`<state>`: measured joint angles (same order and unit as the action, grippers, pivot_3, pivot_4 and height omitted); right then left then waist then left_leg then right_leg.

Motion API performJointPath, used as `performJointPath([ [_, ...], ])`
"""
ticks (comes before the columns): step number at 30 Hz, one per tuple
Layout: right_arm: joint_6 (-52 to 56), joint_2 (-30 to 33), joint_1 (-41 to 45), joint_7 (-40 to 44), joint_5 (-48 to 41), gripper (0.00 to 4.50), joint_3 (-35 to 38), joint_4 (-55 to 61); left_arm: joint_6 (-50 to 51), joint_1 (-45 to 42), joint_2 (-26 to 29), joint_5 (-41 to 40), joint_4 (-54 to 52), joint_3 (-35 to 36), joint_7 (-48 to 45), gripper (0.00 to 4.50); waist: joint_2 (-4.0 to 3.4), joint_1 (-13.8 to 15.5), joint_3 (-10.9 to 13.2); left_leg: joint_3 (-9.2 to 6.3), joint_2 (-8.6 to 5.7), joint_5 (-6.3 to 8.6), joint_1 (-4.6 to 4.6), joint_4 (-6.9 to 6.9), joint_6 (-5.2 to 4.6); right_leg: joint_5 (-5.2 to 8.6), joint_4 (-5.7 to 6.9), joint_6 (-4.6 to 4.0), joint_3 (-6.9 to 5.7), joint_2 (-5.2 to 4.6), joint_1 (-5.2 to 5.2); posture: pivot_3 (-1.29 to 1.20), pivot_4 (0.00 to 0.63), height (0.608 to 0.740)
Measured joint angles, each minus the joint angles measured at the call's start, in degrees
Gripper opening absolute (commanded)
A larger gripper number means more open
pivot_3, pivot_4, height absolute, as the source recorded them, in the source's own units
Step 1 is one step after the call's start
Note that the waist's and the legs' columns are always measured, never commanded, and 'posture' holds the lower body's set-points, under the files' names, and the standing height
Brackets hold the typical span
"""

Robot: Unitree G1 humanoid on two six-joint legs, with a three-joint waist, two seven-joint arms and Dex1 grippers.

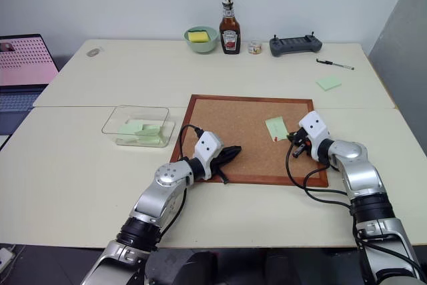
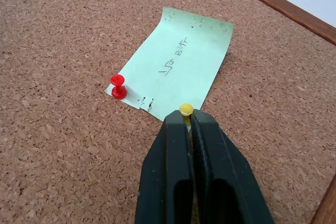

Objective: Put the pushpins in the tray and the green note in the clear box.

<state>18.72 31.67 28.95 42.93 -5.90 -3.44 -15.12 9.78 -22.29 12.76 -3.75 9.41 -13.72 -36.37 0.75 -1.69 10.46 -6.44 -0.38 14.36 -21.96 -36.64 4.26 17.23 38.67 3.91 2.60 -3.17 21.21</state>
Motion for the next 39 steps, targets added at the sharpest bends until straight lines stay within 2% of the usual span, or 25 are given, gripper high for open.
performJointPath([
  [12,1.9,0.5,-1.2,0.9,-4.3,0.04,3.0,6.0,0.3,0.2,0.0,0.1,-0.5,-0.2,0.7,0.0,0.0,0.0,0.0,-0.01,0.0,0.0,-0.02,0.01,0.0,0.0,0.0,0.0,0.0,0.0,0.01,0.0,0.15,0.74],
  [31,5.5,0.4,-2.9,0.5,-8.9,0.04,5.4,8.7,0.3,0.2,0.1,0.3,-0.6,-0.4,0.7,0.0,0.0,0.0,0.0,0.0,-0.01,0.0,-0.02,0.01,0.0,0.0,0.0,0.0,0.0,0.0,0.01,0.0,0.15,0.74],
  [34,5.7,3.6,-4.0,1.4,-9.1,0.04,6.4,10.1,0.2,0.2,0.0,0.4,-0.6,-0.6,0.7,0.0,0.0,0.2,0.0,-0.01,-0.03,0.0,-0.04,0.0,0.0,0.0,-0.03,0.0,0.0,-0.01,0.01,0.0,0.15,0.74],
  [39,5.8,12.6,-8.6,5.4,-9.1,0.04,10.5,12.1,0.0,0.4,0.2,0.7,-0.7,-0.6,0.6,0.0,-0.04,0.1,0.0,0.01,0.0,0.01,-0.01,0.04,-0.01,0.0,-0.08,0.0,0.0,-0.01,-0.01,0.0,0.15,0.74],
])
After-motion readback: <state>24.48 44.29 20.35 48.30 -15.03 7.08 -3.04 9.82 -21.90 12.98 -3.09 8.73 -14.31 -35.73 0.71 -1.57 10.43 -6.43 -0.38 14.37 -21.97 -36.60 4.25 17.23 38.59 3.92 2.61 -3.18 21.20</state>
